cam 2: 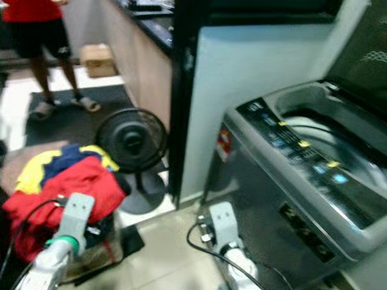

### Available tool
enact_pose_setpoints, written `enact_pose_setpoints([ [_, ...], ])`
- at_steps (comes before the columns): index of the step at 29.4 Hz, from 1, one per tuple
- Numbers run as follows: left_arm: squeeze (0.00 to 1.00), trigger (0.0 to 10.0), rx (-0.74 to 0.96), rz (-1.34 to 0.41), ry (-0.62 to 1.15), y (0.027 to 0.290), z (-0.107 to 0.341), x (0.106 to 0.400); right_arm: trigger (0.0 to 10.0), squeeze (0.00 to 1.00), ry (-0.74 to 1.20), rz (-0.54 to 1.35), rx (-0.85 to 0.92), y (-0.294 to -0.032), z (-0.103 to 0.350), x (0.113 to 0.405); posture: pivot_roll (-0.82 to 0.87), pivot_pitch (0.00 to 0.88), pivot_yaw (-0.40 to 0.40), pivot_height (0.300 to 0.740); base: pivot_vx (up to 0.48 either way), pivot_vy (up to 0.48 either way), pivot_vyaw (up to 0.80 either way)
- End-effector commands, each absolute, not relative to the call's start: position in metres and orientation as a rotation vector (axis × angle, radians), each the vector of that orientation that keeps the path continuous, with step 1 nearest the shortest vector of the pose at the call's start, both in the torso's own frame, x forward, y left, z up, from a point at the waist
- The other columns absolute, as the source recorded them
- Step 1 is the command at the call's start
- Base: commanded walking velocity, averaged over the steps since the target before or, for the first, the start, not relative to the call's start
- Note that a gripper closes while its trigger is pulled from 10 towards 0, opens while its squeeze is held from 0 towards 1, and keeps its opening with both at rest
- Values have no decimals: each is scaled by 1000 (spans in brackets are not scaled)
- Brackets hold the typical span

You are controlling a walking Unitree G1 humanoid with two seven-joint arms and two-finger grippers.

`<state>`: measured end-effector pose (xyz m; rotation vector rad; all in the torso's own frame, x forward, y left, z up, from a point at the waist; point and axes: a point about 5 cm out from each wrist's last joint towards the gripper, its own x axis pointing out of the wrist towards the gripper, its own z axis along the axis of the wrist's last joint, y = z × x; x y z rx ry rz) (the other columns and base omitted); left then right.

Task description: Clothes washing

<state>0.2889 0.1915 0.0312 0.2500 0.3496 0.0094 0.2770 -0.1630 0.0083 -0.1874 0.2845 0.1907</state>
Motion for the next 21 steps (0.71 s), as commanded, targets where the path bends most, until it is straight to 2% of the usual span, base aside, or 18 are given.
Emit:
enact_pose_setpoints([
  [1, 0, 10000, 248, -2, 364, 188, 25, 286, 10000, 0, 280, 192, -188, -165, 8, 276, 82, 2, -12, 740, 0, 0, 775],
  [14, 0, 10000, 258, 19, 353, 189, 25, 287, 10000, 0, 267, 209, -194, -161, 7, 277, 86, 10, -14, 740, 0, 0, 769],
  [21, 0, 10000, 257, 37, 347, 189, 24, 290, 10000, 0, 253, 204, -204, -158, 8, 279, 80, 10, -13, 740, 391, 139, 0],
])
